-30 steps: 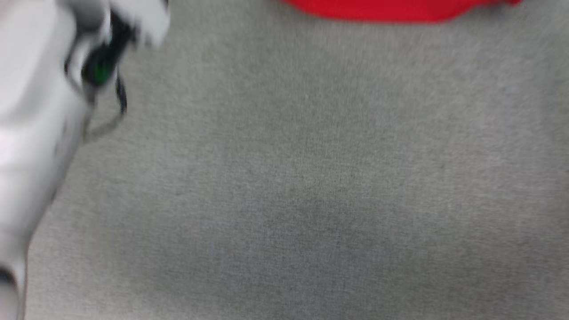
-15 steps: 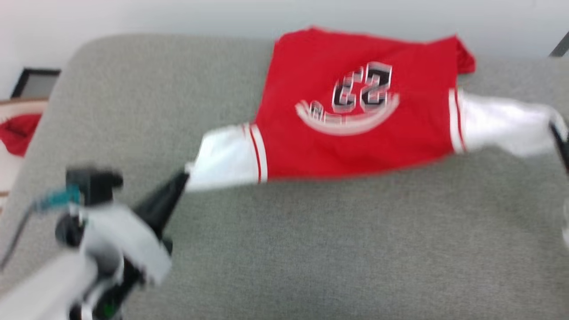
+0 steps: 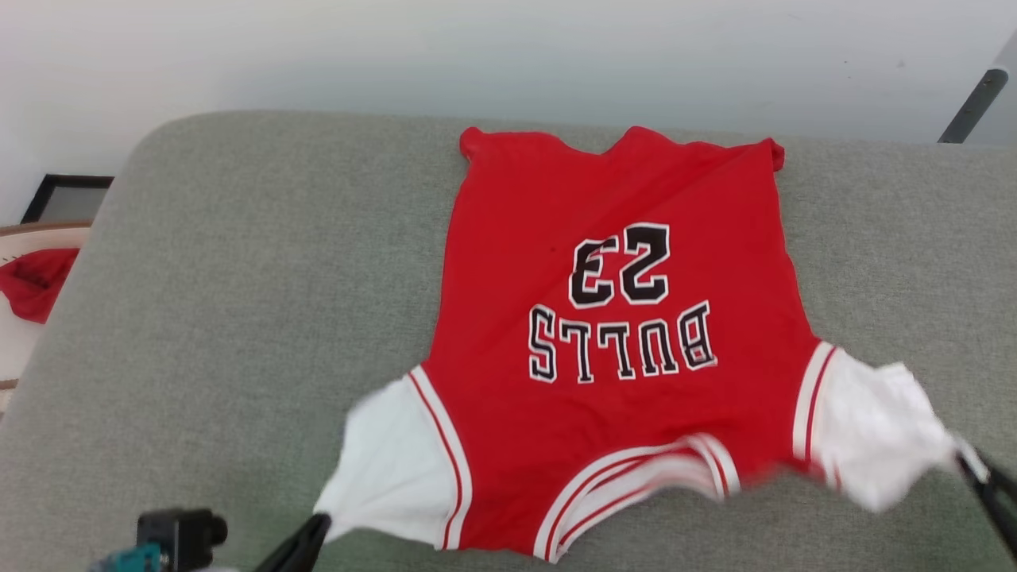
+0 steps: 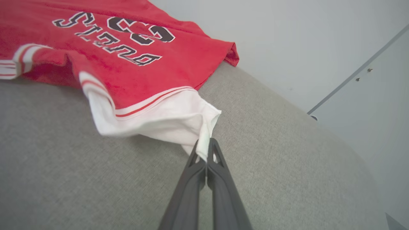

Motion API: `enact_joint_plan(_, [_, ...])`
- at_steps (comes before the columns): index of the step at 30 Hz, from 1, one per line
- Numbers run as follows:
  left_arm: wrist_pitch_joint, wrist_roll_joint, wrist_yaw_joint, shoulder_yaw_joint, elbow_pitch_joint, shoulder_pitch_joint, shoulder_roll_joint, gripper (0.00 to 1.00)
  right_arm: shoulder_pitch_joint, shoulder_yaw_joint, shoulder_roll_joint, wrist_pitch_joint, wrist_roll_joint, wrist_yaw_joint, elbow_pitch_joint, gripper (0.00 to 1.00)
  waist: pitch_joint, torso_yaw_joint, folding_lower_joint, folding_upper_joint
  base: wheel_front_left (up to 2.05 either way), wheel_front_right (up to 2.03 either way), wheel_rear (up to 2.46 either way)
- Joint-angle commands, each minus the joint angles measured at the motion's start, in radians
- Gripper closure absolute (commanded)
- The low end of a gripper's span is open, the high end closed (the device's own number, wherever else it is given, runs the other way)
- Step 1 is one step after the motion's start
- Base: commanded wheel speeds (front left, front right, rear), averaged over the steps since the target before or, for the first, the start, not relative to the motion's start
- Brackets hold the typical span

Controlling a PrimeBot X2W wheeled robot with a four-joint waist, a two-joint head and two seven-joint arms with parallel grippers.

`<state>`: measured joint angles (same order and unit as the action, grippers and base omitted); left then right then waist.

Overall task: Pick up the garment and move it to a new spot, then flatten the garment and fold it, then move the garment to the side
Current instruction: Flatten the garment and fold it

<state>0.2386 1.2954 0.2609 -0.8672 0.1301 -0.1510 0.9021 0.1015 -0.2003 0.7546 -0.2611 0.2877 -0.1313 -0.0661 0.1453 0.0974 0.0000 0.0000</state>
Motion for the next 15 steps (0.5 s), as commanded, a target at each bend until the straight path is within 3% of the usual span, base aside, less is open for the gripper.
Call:
enact_joint_plan(1, [0.009, 0.010, 0.005, 0.008, -0.014, 0.028, -0.009, 1.00, 0.040, 0.010, -0.010, -0.004, -0.015, 0.001, 0.003, 1.00, 0.000, 0.000, 0.0000, 0.0000, 0.00, 0.00, 0.00])
enact_joint_plan(6, [0.019, 0.036, 0.001, 0.033, -0.050, 0.097, -0.039, 1.00, 0.125, 0.051, -0.051, -0.004, -0.025, 0.001, -0.012, 1.00, 0.001, -0.006, 0.0000, 0.0000, 0.00, 0.00, 0.00])
enact_joint_plan(15, [0.025, 0.036, 0.007, 0.076, -0.064, 0.157, -0.059, 1.00, 0.174, 0.045, -0.062, -0.004, -0.018, 0.001, -0.055, 1.00, 0.005, -0.007, 0.0000, 0.0000, 0.00, 0.00, 0.00])
